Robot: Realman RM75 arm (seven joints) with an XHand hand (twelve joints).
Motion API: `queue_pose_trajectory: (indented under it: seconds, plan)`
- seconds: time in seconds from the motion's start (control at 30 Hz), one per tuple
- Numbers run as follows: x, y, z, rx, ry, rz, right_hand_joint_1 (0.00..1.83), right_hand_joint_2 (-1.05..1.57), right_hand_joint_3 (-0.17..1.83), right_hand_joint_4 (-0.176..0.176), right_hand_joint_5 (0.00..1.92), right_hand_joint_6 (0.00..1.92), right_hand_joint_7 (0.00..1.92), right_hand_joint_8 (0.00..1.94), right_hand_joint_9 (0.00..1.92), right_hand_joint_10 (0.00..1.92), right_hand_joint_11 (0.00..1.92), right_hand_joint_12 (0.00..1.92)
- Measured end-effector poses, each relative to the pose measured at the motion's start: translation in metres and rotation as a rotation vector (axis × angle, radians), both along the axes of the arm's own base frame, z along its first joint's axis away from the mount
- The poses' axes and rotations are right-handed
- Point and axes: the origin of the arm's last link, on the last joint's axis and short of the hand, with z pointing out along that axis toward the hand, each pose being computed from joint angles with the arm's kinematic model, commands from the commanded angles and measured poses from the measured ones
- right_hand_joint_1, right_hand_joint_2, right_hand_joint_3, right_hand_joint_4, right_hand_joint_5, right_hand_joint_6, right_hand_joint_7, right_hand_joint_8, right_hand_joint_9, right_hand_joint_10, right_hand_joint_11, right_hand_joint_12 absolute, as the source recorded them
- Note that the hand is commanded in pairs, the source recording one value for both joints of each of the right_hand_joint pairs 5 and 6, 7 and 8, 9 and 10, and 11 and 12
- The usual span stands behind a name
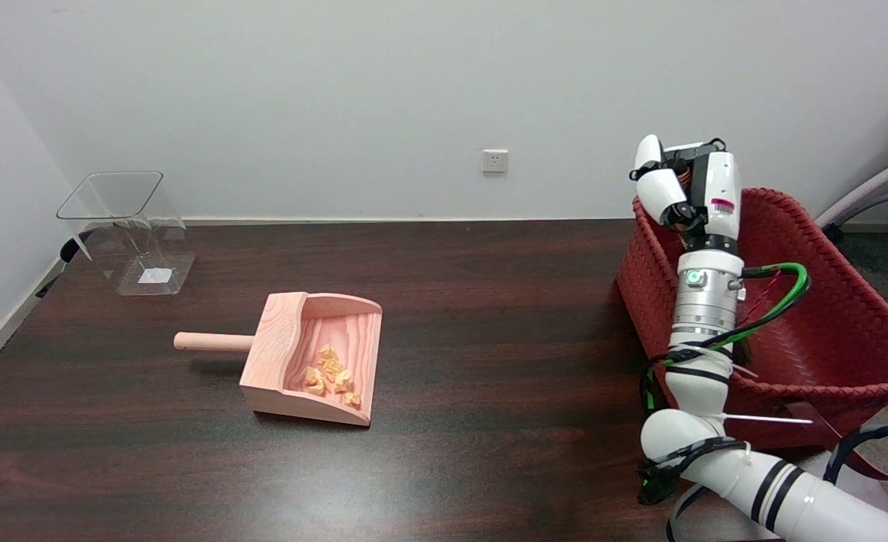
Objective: Place the broom into the brown storage basket.
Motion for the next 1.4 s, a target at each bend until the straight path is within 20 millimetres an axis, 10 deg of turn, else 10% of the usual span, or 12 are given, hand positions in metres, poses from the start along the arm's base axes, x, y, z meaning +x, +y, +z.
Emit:
queue_pose_trajectory:
  seconds: [0.57,0.67,1.1,1.17,1.2,1.4]
  plan:
    - [-0.019,-0.001,0.000,0.026,-0.024,-0.017,0.77,1.57,0.73,0.000,1.92,1.92,1.92,1.92,1.92,1.92,1.92,1.92]
    - [-0.021,-0.002,0.000,0.031,-0.028,-0.018,0.71,1.57,0.67,0.000,1.60,1.60,1.92,1.92,1.60,1.60,1.60,1.60]
    - [-0.021,-0.003,-0.004,0.048,-0.041,-0.010,0.68,1.57,0.30,0.000,0.76,0.76,0.70,0.70,0.76,0.76,0.76,0.76]
    - [-0.021,-0.003,-0.005,0.051,-0.043,-0.007,0.67,1.57,0.24,0.000,0.67,0.67,0.63,0.63,0.67,0.67,0.67,0.67]
    - [-0.020,-0.003,-0.005,0.052,-0.044,-0.006,0.65,1.53,-0.09,0.000,0.47,0.47,0.55,0.55,0.47,0.47,0.47,0.47]
    - [-0.017,-0.002,-0.009,0.053,-0.042,-0.003,0.61,1.35,-0.17,0.000,0.15,0.15,0.32,0.32,0.15,0.15,0.15,0.15]
